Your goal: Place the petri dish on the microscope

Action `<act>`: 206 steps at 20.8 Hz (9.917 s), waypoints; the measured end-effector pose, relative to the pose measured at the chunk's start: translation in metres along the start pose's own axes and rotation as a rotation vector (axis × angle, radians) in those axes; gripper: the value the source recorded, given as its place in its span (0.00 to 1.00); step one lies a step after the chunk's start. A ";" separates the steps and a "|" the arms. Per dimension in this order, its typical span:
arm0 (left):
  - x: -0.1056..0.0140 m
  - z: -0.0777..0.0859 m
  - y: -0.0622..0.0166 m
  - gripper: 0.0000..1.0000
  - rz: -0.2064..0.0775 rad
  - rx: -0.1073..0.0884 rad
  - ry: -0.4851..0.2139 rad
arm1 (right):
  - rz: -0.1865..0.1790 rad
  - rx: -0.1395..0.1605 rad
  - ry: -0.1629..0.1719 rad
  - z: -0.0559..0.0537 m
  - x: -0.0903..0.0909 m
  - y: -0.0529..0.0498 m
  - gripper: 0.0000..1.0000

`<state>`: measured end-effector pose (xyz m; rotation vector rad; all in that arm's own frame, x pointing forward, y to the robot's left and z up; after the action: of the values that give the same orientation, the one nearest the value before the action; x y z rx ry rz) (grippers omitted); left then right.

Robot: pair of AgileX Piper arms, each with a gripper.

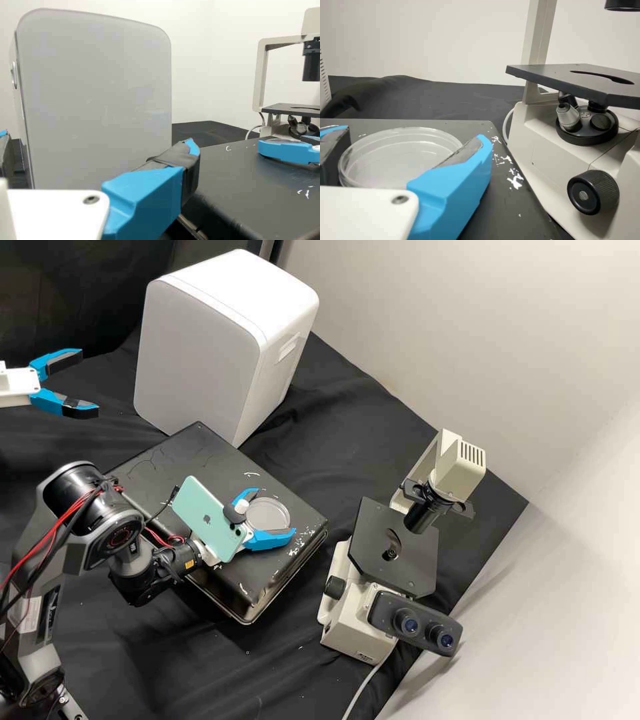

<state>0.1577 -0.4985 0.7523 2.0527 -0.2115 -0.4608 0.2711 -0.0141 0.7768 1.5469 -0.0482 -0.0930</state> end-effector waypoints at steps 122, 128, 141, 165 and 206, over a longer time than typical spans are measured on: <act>0.004 -0.001 -0.0018 1.00 -0.010 0.002 0.007 | 0.054 0.028 -0.030 -0.003 -0.012 0.025 1.00; 0.004 -0.001 -0.0018 1.00 -0.010 0.002 0.007 | 0.050 0.029 -0.036 -0.002 -0.012 0.025 1.00; 0.004 -0.001 -0.0018 1.00 -0.010 0.002 0.007 | 0.018 0.029 -0.049 -0.002 -0.010 0.018 1.00; 0.004 -0.001 -0.0018 1.00 -0.010 0.002 0.007 | 0.059 0.024 -0.019 -0.009 -0.010 0.015 1.00; 0.006 -0.002 -0.0032 1.00 -0.016 -0.003 0.030 | 0.096 0.099 -0.051 0.002 -0.010 0.026 0.00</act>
<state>0.1643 -0.4973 0.7490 2.0588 -0.1760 -0.4393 0.2615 -0.0142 0.8027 1.6382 -0.1700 -0.0548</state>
